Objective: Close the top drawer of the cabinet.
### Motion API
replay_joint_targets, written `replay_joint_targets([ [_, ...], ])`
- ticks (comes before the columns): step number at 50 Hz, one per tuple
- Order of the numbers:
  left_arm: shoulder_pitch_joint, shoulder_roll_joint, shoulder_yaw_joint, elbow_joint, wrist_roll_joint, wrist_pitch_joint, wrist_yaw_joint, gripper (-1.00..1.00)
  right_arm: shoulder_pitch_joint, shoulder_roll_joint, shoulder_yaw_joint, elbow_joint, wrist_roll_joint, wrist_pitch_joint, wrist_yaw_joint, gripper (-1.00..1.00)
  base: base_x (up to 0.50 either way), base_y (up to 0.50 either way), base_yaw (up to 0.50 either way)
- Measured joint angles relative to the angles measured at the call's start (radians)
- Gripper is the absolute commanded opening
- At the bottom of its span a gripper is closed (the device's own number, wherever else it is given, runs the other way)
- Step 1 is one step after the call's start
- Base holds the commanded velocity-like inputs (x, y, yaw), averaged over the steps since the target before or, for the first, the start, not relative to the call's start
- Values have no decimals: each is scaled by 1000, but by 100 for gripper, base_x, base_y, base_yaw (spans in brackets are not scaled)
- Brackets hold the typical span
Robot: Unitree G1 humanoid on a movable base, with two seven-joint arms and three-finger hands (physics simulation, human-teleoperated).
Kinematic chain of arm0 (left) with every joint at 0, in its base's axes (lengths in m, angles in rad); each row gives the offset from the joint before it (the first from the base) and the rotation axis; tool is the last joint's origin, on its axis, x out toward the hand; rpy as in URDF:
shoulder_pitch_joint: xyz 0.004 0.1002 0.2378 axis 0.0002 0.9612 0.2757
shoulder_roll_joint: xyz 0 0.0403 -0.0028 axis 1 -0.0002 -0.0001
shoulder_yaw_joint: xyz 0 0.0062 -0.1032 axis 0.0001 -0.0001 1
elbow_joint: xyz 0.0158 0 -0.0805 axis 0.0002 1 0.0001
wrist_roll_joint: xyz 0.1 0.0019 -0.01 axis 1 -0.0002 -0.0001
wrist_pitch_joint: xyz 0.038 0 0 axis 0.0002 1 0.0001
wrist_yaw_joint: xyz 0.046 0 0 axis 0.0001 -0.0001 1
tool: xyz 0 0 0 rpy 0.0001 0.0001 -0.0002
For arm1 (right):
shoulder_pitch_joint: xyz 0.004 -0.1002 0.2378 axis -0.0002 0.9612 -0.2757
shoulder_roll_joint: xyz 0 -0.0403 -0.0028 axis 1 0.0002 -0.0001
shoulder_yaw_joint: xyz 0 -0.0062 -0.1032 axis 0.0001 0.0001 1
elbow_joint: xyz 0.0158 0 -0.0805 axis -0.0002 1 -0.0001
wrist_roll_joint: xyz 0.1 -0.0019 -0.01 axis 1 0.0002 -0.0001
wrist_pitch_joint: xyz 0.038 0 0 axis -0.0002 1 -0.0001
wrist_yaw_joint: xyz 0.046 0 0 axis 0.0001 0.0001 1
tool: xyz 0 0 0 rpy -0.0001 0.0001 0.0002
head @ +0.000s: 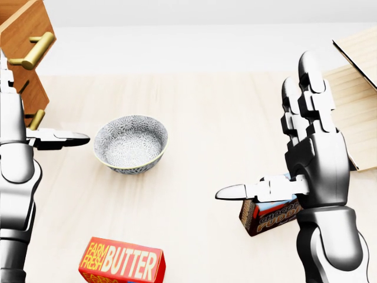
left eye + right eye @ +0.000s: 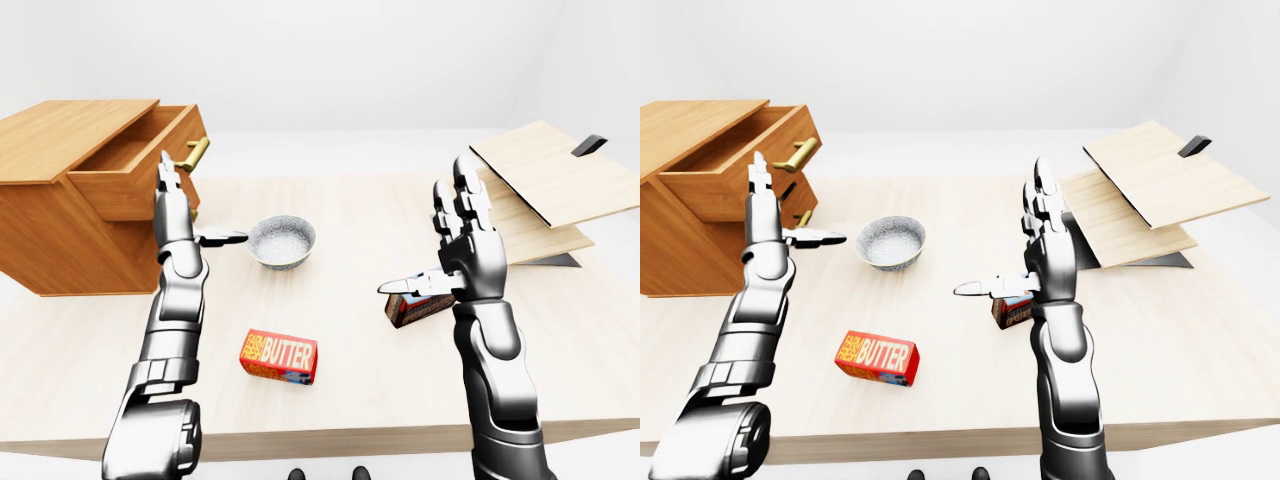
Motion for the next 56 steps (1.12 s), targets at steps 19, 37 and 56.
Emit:
replay_joint_targets([
  [19, -76, 122, 39, 162, -27, 0, 82, 100, -2, 1, 4, 1, -3, 0, -3, 100, 0, 0, 0],
  [37, -137, 177, 45, 294, -45, 0, 145, 100, 6, 1, 2, -2, -3, 0, 2, 100, 0, 0, 0],
  [56, 6, 130, 80, 18, -117, 0, 81, 100, 14, 3, 5, 0, -6, 0, 5, 100, 0, 0, 0],
])
